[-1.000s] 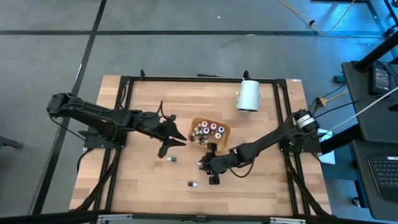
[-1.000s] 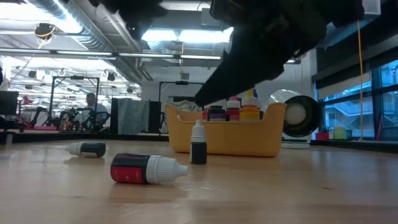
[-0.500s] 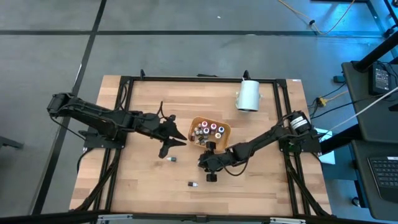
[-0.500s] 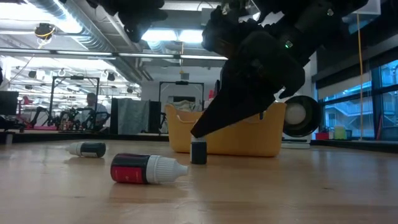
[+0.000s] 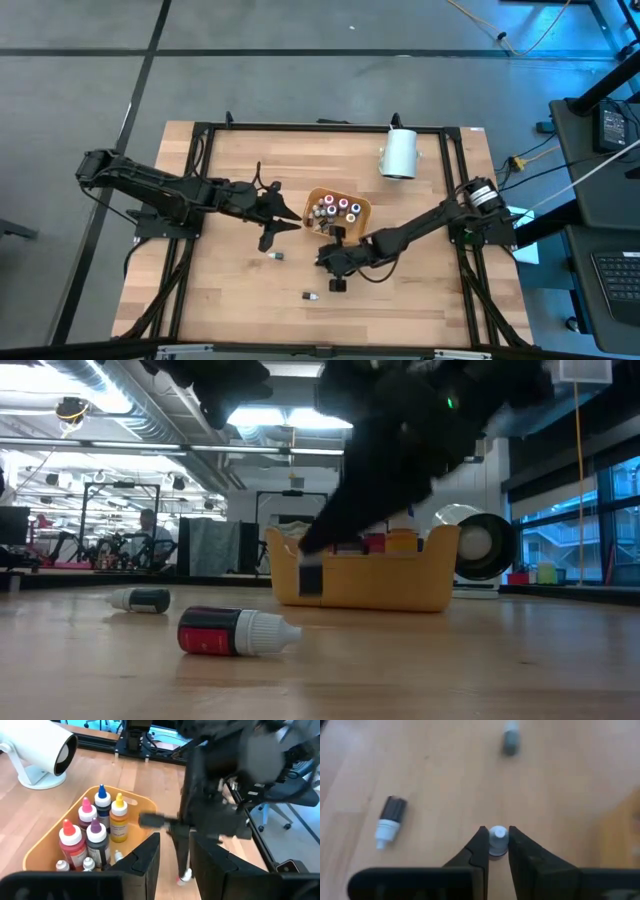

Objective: Pick & Place food coloring
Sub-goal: Put the small pink food coloring bottle into the yellow bin

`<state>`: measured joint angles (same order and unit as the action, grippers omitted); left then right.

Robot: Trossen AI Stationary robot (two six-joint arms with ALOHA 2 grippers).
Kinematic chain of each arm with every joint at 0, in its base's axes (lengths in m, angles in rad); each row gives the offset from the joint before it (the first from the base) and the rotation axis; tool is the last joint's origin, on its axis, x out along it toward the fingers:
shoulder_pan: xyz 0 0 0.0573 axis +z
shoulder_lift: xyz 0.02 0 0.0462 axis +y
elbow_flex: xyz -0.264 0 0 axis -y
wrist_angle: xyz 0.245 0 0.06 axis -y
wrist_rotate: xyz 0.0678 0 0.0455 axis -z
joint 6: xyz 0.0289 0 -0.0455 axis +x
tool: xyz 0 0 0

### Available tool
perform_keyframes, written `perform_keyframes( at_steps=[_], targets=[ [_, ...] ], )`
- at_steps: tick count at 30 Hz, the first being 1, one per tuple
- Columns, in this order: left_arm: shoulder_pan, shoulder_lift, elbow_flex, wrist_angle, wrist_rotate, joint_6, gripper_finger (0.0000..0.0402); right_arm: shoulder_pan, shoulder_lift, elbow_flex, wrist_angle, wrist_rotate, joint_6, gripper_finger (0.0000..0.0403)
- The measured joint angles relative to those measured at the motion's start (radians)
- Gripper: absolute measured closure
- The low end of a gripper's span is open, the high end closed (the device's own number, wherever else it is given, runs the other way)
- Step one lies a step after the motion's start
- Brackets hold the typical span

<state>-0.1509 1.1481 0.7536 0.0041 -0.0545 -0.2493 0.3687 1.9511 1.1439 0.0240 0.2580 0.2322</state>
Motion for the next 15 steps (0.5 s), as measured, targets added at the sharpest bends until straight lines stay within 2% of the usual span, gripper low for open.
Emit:
perform_keyframes(
  at_steps=[4,7,15],
  targets=[
    [0.0,0.0,0.0,0.0,0.0,-0.003,0.0302,-0.005,-0.062,0.092,-0.218,0.14,0.0,0.0351],
    [0.0,0.001,0.0,0.001,-0.001,-0.003,0.0303,-0.034,-0.12,0.086,-0.221,0.24,0.045,0.0351],
    [0.0,0.001,0.001,0.009,-0.006,-0.002,0.0301,-0.128,-0.157,0.045,-0.188,0.259,0.202,0.0351]
  ],
)
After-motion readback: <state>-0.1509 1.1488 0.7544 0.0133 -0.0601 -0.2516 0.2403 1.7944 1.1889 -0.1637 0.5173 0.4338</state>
